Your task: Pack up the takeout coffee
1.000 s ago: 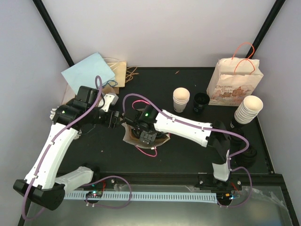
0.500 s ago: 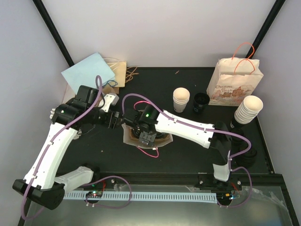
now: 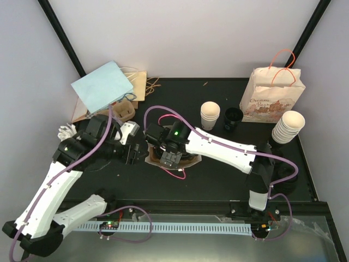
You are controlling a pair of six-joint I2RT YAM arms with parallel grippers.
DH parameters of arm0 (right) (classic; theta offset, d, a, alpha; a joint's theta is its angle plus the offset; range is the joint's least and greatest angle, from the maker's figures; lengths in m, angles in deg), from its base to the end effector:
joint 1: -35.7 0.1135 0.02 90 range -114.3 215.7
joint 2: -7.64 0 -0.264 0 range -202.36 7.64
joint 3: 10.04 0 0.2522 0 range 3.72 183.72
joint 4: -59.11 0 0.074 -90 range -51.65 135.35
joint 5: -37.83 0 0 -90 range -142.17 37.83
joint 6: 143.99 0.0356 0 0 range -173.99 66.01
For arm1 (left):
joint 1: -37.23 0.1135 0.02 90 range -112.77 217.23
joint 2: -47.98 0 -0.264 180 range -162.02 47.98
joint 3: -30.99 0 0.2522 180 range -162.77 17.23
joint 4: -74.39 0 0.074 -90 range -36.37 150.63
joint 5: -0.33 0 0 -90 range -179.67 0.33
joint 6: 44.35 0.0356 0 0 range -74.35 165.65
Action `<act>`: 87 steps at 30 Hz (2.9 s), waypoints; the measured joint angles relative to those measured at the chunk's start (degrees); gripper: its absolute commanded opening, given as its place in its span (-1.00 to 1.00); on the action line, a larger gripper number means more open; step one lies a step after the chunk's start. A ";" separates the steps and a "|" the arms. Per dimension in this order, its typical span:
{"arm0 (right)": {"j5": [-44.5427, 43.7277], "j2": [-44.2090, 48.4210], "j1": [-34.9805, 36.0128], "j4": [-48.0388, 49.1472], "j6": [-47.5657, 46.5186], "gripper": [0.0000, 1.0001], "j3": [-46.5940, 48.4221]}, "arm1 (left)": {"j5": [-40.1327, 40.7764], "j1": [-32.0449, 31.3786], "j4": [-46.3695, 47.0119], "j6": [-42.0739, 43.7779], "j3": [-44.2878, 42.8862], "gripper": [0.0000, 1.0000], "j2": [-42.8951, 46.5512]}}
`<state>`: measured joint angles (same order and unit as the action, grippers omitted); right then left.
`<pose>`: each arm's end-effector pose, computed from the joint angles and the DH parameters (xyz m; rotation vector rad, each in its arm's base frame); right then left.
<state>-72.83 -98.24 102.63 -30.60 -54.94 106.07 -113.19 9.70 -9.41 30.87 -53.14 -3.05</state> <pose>0.1526 0.3263 0.3067 -1.5129 2.3316 -0.2856 0.1112 -0.0740 0.3740 0.4671 2.4898 -0.8160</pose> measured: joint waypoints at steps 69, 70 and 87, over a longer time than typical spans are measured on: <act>-4.02 42.51 0.15 18.97 20.79 0.93 -31.45 | 16.57 -26.62 28.11 -24.02 33.51 -0.97 17.00; -4.26 42.51 0.15 18.97 20.83 0.93 -31.45 | 16.57 -26.73 28.26 -24.35 33.86 -0.97 17.44; -9.64 42.14 -1.77 18.69 21.33 1.00 -29.77 | 18.49 -27.69 26.16 -28.83 32.72 -0.97 19.54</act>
<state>-82.47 -56.10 100.86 -11.91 -33.60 76.30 -94.70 -17.99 16.75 2.04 -20.42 16.49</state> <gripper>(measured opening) 0.997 0.016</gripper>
